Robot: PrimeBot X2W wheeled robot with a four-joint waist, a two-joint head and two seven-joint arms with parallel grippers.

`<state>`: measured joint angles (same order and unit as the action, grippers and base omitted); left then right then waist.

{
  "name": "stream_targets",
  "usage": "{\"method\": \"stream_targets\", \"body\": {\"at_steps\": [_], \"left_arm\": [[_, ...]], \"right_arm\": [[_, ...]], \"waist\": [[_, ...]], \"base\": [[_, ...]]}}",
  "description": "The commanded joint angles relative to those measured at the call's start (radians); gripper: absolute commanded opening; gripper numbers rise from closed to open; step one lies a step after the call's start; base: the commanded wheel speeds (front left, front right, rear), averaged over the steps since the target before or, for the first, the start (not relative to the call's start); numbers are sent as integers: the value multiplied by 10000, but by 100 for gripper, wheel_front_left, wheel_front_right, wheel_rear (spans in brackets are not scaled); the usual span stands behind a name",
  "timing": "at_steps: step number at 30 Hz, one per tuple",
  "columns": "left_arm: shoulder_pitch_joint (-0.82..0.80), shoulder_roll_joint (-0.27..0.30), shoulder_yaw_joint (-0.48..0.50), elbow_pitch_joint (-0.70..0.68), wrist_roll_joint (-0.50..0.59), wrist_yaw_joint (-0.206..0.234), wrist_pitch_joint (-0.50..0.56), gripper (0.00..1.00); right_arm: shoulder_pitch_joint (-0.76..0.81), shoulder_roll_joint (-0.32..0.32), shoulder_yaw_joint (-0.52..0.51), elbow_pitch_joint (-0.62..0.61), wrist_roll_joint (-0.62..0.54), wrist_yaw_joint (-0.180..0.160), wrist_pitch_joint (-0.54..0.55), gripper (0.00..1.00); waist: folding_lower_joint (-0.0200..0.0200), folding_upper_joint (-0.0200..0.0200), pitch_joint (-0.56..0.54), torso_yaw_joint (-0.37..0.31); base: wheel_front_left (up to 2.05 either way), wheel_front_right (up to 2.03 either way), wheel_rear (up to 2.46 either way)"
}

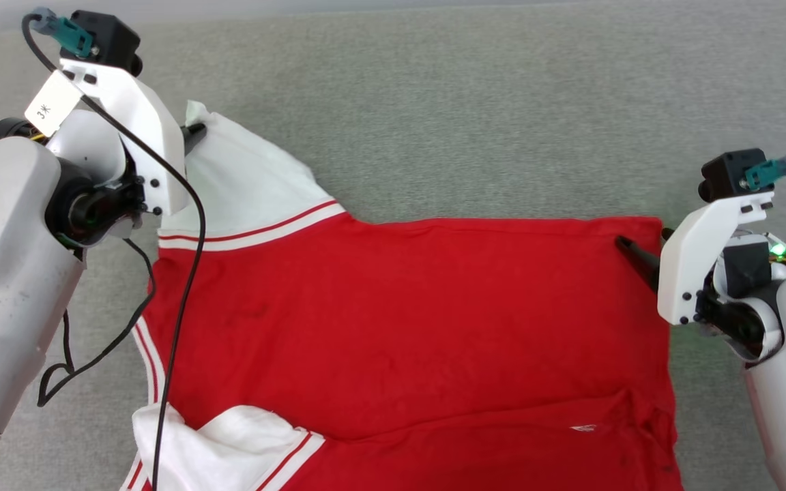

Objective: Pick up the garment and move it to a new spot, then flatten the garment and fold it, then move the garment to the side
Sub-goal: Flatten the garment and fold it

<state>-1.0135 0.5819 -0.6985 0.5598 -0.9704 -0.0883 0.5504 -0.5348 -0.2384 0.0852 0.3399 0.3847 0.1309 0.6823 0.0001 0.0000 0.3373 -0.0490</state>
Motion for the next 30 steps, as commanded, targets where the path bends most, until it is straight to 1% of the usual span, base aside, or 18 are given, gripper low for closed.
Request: {"method": "stream_targets", "body": {"at_steps": [1,5,8,9,10,11,13,18,21,24,30], "left_arm": [[-135,-63,-12,-87,74,-37,-98,0],[-79,-150,-56,-309,52,-72,-276,0],[58,-228,-61,-338,-23,-87,-375,0],[99,-250,-69,-323,-9,-100,-411,0],[155,-285,-97,-292,-32,-116,-433,0],[197,-329,-119,-274,-53,-133,-467,0],[251,-356,-130,-201,-95,-154,-532,0],[432,-340,-35,-19,-126,-202,-956,0],[698,-298,56,-27,-178,-229,-1361,0],[1198,-244,211,-142,-373,-210,-1788,0],[2753,39,424,-884,-754,21,-2462,0]], "right_arm": [[-225,-99,52,189,-95,-4,137,100],[-551,-231,376,1063,-148,-4,863,100],[-358,-294,629,1818,-74,-4,1938,100],[-267,-292,697,1991,-33,-4,2286,82],[-216,-281,769,2095,38,-4,2538,33],[-186,-267,794,2147,124,-4,2694,1],[-215,-263,742,2187,210,-4,2942,0],[-719,-374,332,1403,337,-6,2232,0],[-741,-500,90,816,329,-4,1728,0],[-297,-538,-142,229,359,-6,1337,0],[1147,-326,-623,-893,334,-6,1169,0]], "waist": [[-1,0,125,207],[-1,0,243,397],[-1,0,269,542],[-1,0,262,570],[-1,0,249,589],[-1,0,227,609],[-1,0,169,631],[-1,0,-166,690],[-1,0,-513,747],[-1,0,-924,822],[-1,0,-1704,979]], "base": [[0,0,0],[0,0,0],[0,0,0],[0,0,0],[0,0,0],[0,0,0],[0,0,0],[0,0,0],[0,0,0],[0,0,0],[0,0,0]]}}
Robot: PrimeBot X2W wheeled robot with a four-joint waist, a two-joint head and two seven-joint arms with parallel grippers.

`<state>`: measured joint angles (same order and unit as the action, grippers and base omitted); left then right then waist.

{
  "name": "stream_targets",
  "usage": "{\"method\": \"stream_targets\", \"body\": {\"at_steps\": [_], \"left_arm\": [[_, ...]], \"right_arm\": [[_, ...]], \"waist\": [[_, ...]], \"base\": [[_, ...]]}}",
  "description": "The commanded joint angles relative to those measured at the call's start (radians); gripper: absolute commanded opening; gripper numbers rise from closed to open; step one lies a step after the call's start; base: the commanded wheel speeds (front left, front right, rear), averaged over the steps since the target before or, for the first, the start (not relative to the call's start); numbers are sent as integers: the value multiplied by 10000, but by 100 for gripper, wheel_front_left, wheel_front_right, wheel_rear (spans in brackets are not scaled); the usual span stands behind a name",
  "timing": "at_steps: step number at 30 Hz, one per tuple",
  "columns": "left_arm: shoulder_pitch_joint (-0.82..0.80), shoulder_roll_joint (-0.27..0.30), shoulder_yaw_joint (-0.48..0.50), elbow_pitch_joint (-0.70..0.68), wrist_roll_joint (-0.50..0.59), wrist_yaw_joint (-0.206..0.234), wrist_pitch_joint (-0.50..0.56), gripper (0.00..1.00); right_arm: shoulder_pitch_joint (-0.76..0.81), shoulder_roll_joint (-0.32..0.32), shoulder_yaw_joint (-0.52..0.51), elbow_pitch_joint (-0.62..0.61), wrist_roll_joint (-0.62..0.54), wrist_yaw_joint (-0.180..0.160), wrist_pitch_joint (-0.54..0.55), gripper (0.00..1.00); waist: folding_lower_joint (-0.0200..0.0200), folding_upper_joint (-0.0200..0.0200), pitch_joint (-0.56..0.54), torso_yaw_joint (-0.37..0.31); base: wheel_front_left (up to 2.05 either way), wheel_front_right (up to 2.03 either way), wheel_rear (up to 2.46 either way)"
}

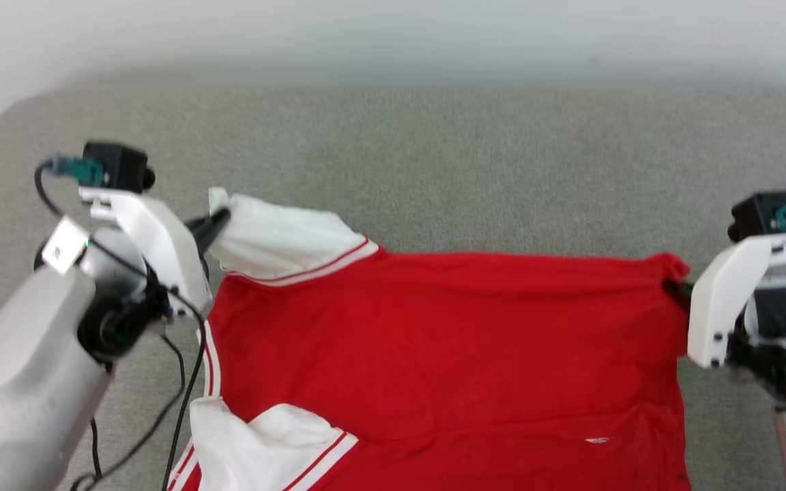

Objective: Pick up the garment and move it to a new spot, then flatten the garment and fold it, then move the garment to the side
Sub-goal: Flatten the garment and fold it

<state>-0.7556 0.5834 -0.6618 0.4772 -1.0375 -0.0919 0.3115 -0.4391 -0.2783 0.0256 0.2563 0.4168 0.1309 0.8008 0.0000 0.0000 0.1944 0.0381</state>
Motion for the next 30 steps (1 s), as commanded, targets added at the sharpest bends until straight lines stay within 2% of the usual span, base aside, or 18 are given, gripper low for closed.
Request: {"method": "stream_targets", "body": {"at_steps": [1,12,19,23,24,25,26,27,28,29,30], "left_arm": [[468,84,79,-257,-121,124,-186,0],[4291,812,171,-2570,-684,1318,-1232,0],[6518,755,340,-3273,-1453,2093,-1801,0],[7195,622,431,-3362,-1700,2239,-2117,0],[7231,566,426,-3334,-1697,2233,-2195,0],[7243,505,410,-3279,-1678,2199,-2252,0],[7232,453,401,-3198,-1623,2161,-2349,0],[7184,401,393,-3105,-1565,2137,-2467,0],[7124,323,379,-3017,-1524,2071,-2569,18],[7047,240,369,-2930,-1435,2021,-2706,78],[6975,187,376,-2867,-1328,1994,-2870,100]], "right_arm": [[463,113,-104,-268,-10,-4,-85,0],[3458,1106,-819,-1473,96,-4,-372,0],[4714,1634,-1349,-1074,358,-4,-807,0],[5076,1703,-1484,-859,360,-4,-1246,0],[5119,1708,-1522,-796,358,-4,-1390,4],[5164,1711,-1506,-756,352,-4,-1532,45],[5205,1702,-1470,-734,327,-4,-1720,100],[5224,1694,-1445,-740,309,-4,-1934,100],[5246,1675,-1407,-787,284,-4,-2207,100],[5263,1659,-1387,-832,243,-4,-2544,100],[5272,1647,-1355,-901,212,-4,-2871,100]], "waist": [[0,0,-390,143],[0,0,-1468,283],[0,0,-1886,271],[0,0,-1899,274],[0,0,-1889,295],[0,0,-1891,304],[0,0,-1896,301],[0,0,-1901,290],[0,0,-1912,277],[0,0,-1938,266],[0,0,-1959,254]], "base": [[0,0,0],[0,0,0],[0,0,0],[0,0,0],[0,0,0],[0,0,0],[0,0,0],[0,0,0],[0,0,0],[0,0,0],[0,0,0]]}}
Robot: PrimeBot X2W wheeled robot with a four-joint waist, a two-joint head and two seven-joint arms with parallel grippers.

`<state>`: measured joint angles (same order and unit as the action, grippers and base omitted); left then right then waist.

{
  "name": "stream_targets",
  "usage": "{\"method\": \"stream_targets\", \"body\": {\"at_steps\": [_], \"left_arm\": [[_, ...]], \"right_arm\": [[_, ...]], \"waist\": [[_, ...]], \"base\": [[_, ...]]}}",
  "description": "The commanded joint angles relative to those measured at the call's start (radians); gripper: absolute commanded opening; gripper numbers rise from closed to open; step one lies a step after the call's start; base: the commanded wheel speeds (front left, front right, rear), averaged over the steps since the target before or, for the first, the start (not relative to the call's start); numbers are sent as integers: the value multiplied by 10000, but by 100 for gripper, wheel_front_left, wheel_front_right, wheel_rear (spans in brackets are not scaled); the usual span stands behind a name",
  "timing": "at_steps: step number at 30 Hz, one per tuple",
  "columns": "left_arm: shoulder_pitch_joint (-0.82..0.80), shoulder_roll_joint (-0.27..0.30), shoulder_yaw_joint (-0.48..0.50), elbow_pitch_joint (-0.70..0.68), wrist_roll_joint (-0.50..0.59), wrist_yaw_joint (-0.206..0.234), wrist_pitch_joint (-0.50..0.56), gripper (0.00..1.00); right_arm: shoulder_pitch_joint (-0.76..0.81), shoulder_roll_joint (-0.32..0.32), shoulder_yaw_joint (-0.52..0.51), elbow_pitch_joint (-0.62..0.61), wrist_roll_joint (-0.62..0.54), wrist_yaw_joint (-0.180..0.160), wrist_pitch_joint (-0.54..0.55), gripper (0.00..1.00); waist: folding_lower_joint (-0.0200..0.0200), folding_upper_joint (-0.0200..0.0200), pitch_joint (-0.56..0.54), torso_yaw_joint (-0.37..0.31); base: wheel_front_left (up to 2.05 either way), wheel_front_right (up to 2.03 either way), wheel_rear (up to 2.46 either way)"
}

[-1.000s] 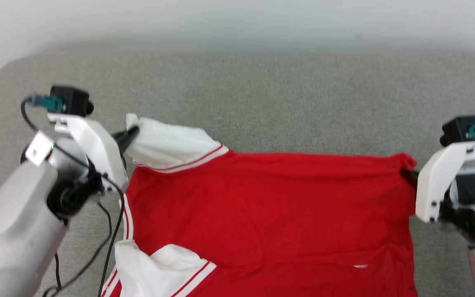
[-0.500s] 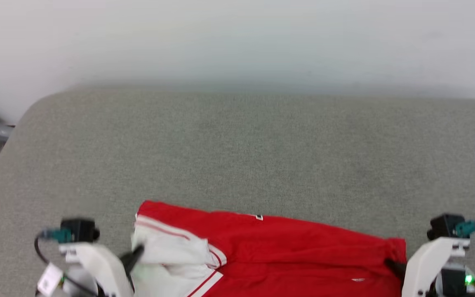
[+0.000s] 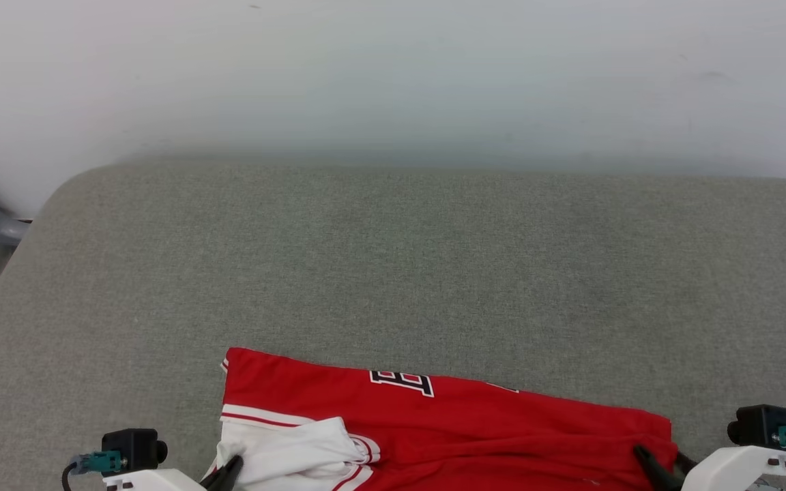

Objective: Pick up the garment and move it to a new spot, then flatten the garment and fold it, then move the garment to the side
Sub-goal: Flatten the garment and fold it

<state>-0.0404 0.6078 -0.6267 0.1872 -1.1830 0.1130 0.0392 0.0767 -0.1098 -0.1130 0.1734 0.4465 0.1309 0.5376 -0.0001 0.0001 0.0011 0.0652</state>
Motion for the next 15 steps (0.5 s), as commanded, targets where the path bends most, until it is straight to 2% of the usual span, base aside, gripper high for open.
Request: {"method": "stream_targets", "body": {"at_steps": [1,5,8,11,15], "left_arm": [[-224,-126,47,95,203,-52,-332,100],[-360,-304,104,217,720,-107,-1208,100],[-468,-313,40,191,1332,61,-1892,100],[-522,-476,322,-49,1933,355,-2733,100],[-444,-655,738,-277,2545,572,-2999,100]], "right_arm": [[114,-50,86,-184,-103,-4,-603,100],[263,-26,200,-627,-286,-4,-1727,100],[347,-73,139,-895,-590,-4,-1987,100],[434,-104,-145,-1200,-970,-4,-1550,100],[357,-111,-381,-1383,-1116,-4,-894,100]], "waist": [[1,-1,-48,-33],[1,-1,-153,-117],[1,-1,-251,-187],[1,-1,-353,-230],[1,-1,-400,-297]], "base": [[0,0,0],[0,0,0],[0,0,0],[0,0,0],[0,0,0]]}}
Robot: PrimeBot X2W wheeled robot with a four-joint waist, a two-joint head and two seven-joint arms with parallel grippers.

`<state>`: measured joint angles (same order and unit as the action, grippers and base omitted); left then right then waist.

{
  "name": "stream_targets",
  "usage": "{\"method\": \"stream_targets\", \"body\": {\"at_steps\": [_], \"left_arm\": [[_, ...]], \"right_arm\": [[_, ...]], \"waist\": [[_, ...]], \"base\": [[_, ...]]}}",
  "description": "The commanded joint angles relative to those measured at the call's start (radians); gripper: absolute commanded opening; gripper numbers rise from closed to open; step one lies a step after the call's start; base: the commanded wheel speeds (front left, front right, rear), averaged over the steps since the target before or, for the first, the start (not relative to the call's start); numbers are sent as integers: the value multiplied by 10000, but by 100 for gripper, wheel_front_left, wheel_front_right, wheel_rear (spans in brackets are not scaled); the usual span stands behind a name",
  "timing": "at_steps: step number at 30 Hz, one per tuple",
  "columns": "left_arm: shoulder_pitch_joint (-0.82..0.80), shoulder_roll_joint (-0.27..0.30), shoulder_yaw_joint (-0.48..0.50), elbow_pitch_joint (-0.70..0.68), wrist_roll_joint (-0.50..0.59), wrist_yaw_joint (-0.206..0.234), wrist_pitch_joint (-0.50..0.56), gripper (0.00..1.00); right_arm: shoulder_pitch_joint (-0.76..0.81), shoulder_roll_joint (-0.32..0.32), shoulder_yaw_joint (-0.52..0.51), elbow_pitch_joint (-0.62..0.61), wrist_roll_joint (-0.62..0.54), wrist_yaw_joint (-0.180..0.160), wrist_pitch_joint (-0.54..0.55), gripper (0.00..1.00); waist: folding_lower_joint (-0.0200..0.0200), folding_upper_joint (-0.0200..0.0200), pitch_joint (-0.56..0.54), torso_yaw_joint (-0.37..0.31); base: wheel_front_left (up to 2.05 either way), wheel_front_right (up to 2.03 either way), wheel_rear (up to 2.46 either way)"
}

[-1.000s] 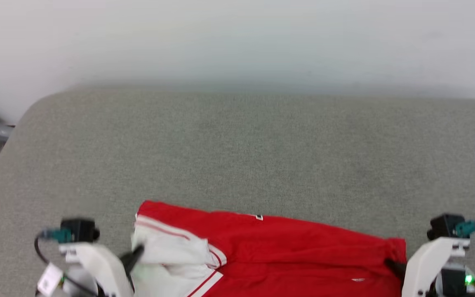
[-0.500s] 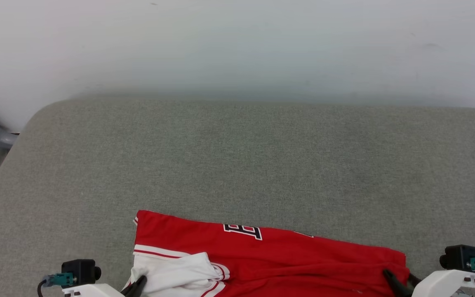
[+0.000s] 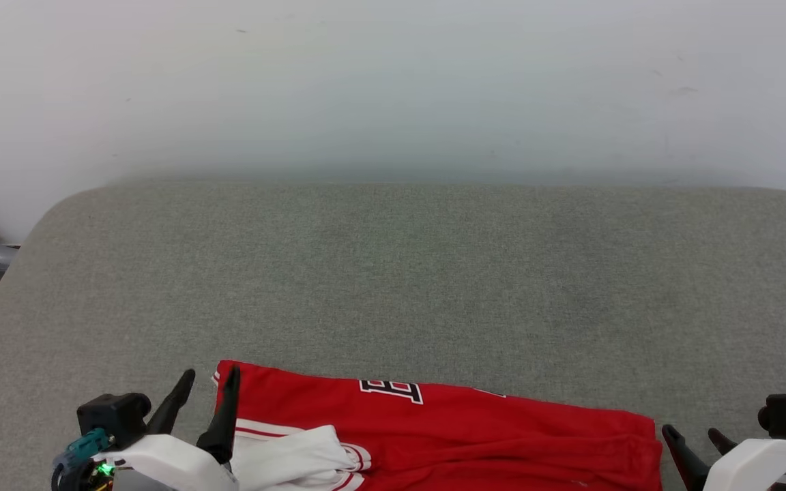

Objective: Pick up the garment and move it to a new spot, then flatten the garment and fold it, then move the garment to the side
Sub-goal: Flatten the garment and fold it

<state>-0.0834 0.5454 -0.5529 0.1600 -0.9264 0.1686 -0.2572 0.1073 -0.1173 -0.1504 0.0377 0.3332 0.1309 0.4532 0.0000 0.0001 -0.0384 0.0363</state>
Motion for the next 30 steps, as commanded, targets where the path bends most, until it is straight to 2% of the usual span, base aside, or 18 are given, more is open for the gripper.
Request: {"method": "stream_targets", "body": {"at_steps": [1,6,13,21,25,30], "left_arm": [[39,-127,166,-111,167,63,-54,100],[412,-761,1439,-853,1850,83,-84,100],[857,-1706,2576,-1453,3670,-353,-84,100],[1012,-2225,2934,-1547,4782,-840,-84,100],[899,-2416,3013,-1500,5009,-1056,-85,100],[693,-2648,3118,-1385,5233,-1341,-85,100]], "right_arm": [[33,-62,-10,-71,-2,-4,210,100],[147,-391,-21,-311,-239,-4,1650,100],[47,-686,327,-218,-65,-4,2730,100],[-441,-608,655,596,235,-4,2900,100],[-749,-584,773,1310,319,-4,2909,100],[-860,-514,1169,2331,582,-3,3444,100]], "waist": [[0,-1,-16,-18],[0,-1,-52,63],[0,-1,85,322],[0,-1,414,639],[0,-1,738,732],[0,-1,1079,810]], "base": [[0,0,0],[0,0,0],[0,0,0],[0,0,0],[0,0,0],[0,0,0]]}}
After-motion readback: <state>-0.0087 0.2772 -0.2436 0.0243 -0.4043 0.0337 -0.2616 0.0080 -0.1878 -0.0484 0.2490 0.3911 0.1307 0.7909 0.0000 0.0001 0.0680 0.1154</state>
